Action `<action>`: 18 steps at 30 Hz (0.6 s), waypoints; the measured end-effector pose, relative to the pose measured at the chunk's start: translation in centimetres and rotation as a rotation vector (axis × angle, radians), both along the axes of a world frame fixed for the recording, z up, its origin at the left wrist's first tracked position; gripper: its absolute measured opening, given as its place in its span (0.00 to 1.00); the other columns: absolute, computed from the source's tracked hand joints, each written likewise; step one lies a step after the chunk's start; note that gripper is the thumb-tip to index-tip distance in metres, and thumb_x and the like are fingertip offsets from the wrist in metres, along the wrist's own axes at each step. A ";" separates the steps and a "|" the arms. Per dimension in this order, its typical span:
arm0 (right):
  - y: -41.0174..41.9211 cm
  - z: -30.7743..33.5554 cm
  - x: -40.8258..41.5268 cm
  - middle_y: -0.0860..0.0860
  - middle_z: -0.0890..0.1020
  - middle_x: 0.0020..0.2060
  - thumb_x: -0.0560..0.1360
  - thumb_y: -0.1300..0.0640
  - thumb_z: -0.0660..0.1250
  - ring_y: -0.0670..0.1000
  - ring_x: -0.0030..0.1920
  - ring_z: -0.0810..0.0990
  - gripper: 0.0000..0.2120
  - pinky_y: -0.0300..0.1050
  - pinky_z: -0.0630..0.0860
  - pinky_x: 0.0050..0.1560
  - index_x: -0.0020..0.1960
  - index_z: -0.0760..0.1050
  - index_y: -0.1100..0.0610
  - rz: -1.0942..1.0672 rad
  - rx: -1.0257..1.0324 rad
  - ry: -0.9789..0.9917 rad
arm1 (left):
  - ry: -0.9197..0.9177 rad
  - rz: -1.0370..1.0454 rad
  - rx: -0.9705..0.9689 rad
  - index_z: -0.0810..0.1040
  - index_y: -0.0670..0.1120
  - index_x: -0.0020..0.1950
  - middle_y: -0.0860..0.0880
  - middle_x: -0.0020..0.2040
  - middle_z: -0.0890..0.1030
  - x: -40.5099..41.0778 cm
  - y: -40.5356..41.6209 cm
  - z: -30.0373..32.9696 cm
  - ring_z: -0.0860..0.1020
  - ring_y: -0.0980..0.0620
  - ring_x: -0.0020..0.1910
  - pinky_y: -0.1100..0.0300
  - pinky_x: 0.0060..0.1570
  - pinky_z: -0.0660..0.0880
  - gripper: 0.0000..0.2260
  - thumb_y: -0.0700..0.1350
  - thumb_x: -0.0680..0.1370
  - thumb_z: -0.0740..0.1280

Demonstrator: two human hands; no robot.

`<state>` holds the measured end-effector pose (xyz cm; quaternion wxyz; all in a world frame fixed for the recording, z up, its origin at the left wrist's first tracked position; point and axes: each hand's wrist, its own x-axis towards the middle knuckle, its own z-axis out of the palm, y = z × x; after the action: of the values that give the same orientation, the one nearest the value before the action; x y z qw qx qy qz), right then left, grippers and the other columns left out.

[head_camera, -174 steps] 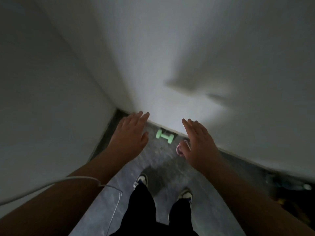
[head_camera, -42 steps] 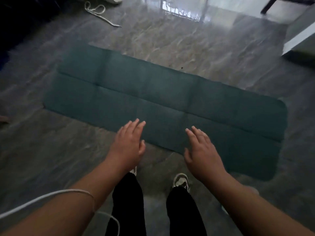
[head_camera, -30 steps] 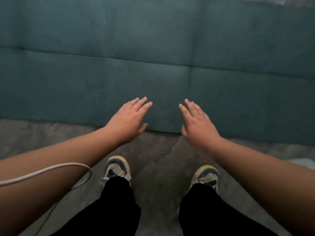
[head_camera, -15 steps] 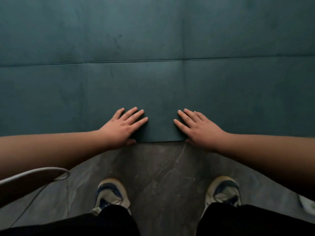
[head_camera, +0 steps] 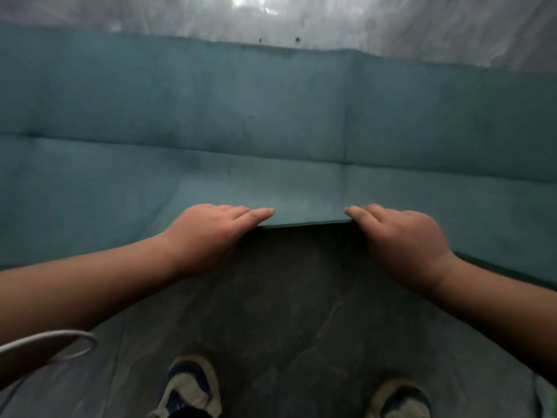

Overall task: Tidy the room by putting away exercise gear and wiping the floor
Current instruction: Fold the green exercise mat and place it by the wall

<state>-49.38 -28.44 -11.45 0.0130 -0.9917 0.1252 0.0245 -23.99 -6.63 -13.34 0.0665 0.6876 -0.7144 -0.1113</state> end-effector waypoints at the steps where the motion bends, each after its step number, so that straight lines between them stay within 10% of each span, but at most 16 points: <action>1: -0.5 0.8 0.6 0.53 0.83 0.41 0.70 0.61 0.63 0.60 0.30 0.80 0.20 0.43 0.63 0.26 0.60 0.80 0.57 -0.020 -0.020 -0.035 | -0.011 0.021 -0.041 0.73 0.50 0.67 0.50 0.51 0.84 0.8 -0.7 1.1 0.84 0.45 0.41 0.55 0.28 0.77 0.24 0.44 0.72 0.54; 10: -8.1 5.9 6.8 0.55 0.83 0.56 0.77 0.58 0.64 0.60 0.50 0.80 0.17 0.54 0.67 0.50 0.65 0.78 0.56 -0.110 -0.197 -0.393 | -0.239 0.377 -0.316 0.76 0.49 0.60 0.48 0.47 0.83 7.0 -9.6 6.7 0.81 0.42 0.45 0.50 0.44 0.73 0.15 0.48 0.75 0.62; 18: -10.4 1.8 9.6 0.57 0.65 0.77 0.72 0.58 0.70 0.60 0.78 0.59 0.32 0.74 0.49 0.73 0.76 0.67 0.52 -0.139 -0.298 -0.220 | -0.338 0.592 -0.334 0.66 0.53 0.74 0.45 0.75 0.64 9.1 -15.9 4.7 0.55 0.39 0.77 0.32 0.73 0.42 0.25 0.44 0.77 0.67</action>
<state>-39.81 -38.82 -9.68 -0.1186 -0.9684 0.1933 -0.1039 -14.88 -22.57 -8.68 0.0880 0.8525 -0.4942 0.1457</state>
